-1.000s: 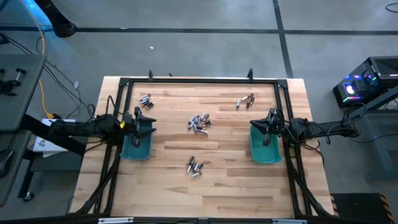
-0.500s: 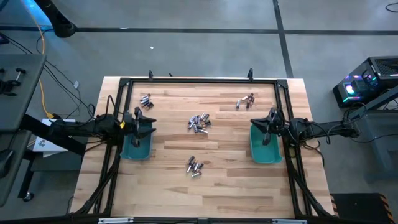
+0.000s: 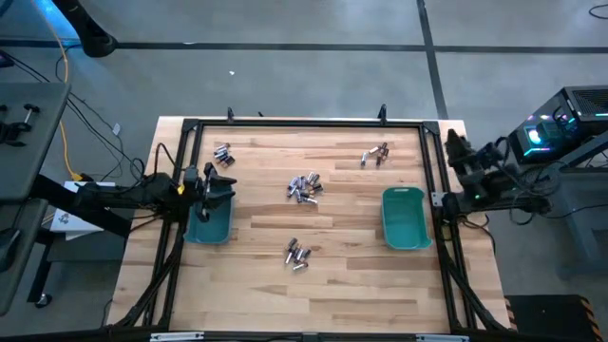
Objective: Sort batteries
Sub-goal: Put the black battery into the green bin
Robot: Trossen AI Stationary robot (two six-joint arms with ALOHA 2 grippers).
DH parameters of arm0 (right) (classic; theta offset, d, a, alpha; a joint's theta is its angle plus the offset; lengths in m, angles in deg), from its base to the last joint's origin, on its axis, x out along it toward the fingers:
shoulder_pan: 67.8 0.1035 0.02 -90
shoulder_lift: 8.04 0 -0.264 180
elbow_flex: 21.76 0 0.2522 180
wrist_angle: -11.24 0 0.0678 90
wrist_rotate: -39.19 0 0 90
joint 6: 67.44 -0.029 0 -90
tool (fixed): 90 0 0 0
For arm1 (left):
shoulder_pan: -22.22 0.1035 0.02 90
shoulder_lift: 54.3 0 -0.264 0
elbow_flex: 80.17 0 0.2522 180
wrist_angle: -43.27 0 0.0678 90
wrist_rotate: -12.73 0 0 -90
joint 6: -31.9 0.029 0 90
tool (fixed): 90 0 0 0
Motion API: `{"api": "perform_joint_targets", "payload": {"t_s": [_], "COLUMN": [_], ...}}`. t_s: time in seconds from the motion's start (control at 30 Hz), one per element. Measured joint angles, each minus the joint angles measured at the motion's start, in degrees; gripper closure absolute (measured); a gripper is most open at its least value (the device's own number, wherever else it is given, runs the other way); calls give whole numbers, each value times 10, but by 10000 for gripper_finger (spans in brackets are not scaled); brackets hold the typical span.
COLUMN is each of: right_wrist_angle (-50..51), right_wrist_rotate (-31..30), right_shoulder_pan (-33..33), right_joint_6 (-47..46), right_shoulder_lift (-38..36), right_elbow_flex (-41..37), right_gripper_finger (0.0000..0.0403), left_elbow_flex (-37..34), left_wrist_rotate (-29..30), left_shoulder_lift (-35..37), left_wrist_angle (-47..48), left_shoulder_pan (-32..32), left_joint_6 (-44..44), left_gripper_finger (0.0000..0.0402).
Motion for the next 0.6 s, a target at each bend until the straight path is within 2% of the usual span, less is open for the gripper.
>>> {"api": "perform_joint_targets", "payload": {"t_s": [0.03, 0.1, 0.23, 0.4, 0.5, 0.6], "right_wrist_angle": [57, 177, 408, 643, 774, 914], "right_wrist_rotate": [16, 6, -98, -170, -171, -115], "right_shoulder_pan": [0, -1, -4, -25, -60, -120], "right_joint_6": [12, 12, -32, -108, -169, -255], "right_shoulder_lift": [10, 42, 138, 284, 376, 464], "right_elbow_flex": [31, 101, 251, 437, 543, 639], "right_gripper_finger": [403, 403, 403, 403, 403, 403], "left_elbow_flex": [0, 0, 0, 0, 0, 0], "left_wrist_rotate": [0, 0, 0, 0, 0, 0], "left_shoulder_lift": [0, 0, 0, 0, 0, 0], "left_wrist_angle": [-3, -5, -14, -14, -14, -14], "left_shoulder_pan": [0, 0, 0, 0, 0, 0], "left_joint_6": [0, 0, 23, 46, 49, 49], "left_gripper_finger": [199, 199, 199, 199, 199, 199]}}
